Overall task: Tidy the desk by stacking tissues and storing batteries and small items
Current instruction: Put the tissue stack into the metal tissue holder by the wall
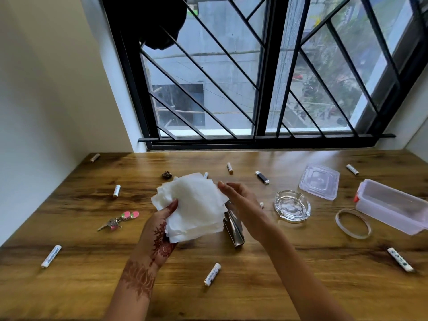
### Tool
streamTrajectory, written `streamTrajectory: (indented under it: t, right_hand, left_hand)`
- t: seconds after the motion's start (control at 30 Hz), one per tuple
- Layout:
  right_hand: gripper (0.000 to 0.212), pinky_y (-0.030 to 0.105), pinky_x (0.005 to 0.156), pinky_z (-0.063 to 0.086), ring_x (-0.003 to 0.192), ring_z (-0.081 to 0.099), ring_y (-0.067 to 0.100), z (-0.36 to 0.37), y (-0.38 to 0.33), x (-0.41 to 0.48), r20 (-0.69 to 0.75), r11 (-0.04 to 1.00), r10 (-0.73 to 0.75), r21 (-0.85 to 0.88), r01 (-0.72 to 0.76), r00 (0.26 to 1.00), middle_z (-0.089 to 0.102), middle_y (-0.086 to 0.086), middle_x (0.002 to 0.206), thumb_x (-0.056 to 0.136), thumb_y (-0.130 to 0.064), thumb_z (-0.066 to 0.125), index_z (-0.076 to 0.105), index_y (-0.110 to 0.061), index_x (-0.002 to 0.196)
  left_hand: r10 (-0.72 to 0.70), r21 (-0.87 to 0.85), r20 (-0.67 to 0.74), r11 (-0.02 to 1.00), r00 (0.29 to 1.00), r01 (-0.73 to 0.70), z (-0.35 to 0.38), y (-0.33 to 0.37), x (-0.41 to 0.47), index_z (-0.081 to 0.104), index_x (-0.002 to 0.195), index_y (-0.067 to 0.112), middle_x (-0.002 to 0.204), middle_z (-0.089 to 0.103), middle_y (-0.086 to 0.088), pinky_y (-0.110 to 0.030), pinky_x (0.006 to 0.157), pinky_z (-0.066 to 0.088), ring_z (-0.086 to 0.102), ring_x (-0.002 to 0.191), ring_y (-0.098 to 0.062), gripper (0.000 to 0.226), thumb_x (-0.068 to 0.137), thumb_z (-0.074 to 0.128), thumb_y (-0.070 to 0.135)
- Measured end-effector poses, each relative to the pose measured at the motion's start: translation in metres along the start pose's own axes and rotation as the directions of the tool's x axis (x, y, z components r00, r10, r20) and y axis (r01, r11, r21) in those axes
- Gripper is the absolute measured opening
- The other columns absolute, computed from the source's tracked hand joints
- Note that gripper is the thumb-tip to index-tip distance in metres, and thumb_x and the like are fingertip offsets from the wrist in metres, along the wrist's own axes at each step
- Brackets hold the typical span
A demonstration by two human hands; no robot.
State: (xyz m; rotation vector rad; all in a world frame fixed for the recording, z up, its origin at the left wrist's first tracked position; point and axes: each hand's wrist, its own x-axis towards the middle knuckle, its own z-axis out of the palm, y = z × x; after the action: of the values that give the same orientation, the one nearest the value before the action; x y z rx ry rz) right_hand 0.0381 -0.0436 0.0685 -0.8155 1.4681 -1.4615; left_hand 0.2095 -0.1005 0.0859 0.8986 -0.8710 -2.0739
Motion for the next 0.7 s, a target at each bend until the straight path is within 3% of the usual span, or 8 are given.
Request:
streamTrajectory:
  t: [0.1,0.17,0.23,0.3,0.4,0.57,0.7]
  right_hand:
    - [0.059,0.043,0.103,0.041,0.113,0.058,0.027,-0.008,-0.005,0.002,0.198,0.974,0.122,0.165,-0.156,0.972,0.061,0.015,0.122,0.072,-0.047,0.070,0.059,-0.014,0.119]
    - [0.043,0.035,0.087,0.054,0.089,0.068,0.020,-0.013,-0.007,-0.002,0.317,0.943,0.174,0.221,-0.251,0.932,0.071,0.009,0.099,0.076,-0.036,0.069,0.064,-0.012,0.111]
    - [0.021,0.025,0.060,0.057,0.066,0.068,0.012,-0.018,-0.009,-0.005,0.361,0.942,0.177,0.206,-0.264,0.915,0.072,0.002,0.075,0.082,-0.021,0.067,0.065,-0.007,0.098]
    - [0.018,0.024,0.054,0.057,0.065,0.068,0.012,-0.022,-0.008,-0.008,0.333,0.948,0.183,0.190,-0.256,0.925,0.072,0.004,0.076,0.077,-0.010,0.067,0.066,-0.005,0.094]
    - [0.038,0.032,0.068,0.059,0.079,0.070,0.019,-0.027,-0.006,-0.008,0.231,0.957,0.161,0.203,-0.210,0.960,0.072,0.008,0.092,0.068,-0.006,0.073,0.065,-0.002,0.105]
    - [0.044,0.025,0.055,0.056,0.067,0.069,0.008,-0.034,-0.016,-0.018,-0.094,0.986,-0.070,0.141,0.083,0.993,0.071,0.003,0.083,0.069,0.007,0.073,0.060,0.000,0.110]
    - [0.044,0.019,0.048,0.050,0.064,0.067,0.005,-0.038,-0.021,-0.019,-0.216,0.972,-0.185,0.103,0.210,0.959,0.073,-0.005,0.072,0.067,0.007,0.075,0.063,-0.006,0.107]
  left_hand:
    - [0.007,0.056,0.020,0.998,1.000,-0.008,0.010,0.002,0.000,0.060,0.092,0.008,0.061,0.073,-0.003,-0.021,0.040,0.051,0.070,0.054,-0.012,0.019,0.096,0.043,0.015]
    - [0.005,0.095,0.030,0.995,1.000,-0.008,0.014,0.002,0.000,0.059,0.087,0.007,0.056,0.071,-0.003,-0.019,0.038,0.050,0.068,0.050,-0.011,0.021,0.096,0.042,0.014]
    - [-0.012,0.117,0.042,0.993,0.999,0.006,0.016,0.003,0.002,0.061,0.087,0.008,0.058,0.072,-0.004,-0.020,0.039,0.050,0.069,0.051,-0.013,0.020,0.095,0.044,0.014]
    - [-0.036,0.141,0.043,0.990,0.998,0.030,0.015,0.003,0.005,0.062,0.089,0.010,0.062,0.073,-0.004,-0.021,0.041,0.052,0.070,0.054,-0.015,0.016,0.094,0.047,0.015]
    - [-0.064,0.190,0.071,0.981,0.995,0.050,0.016,0.004,0.012,0.063,0.096,0.010,0.071,0.074,-0.005,-0.024,0.046,0.055,0.071,0.060,-0.016,0.014,0.092,0.050,0.013]
    - [-0.039,0.400,0.224,0.915,0.974,-0.055,0.022,0.014,0.023,0.060,0.107,0.007,0.101,0.068,-0.011,-0.034,0.069,0.060,0.071,0.080,-0.019,0.022,0.087,0.054,0.002]
    - [0.052,0.553,0.269,0.809,0.962,-0.198,0.032,0.027,0.039,0.057,0.112,-0.003,0.103,0.066,-0.017,-0.032,0.066,0.059,0.066,0.088,-0.027,0.033,0.079,0.060,-0.010]
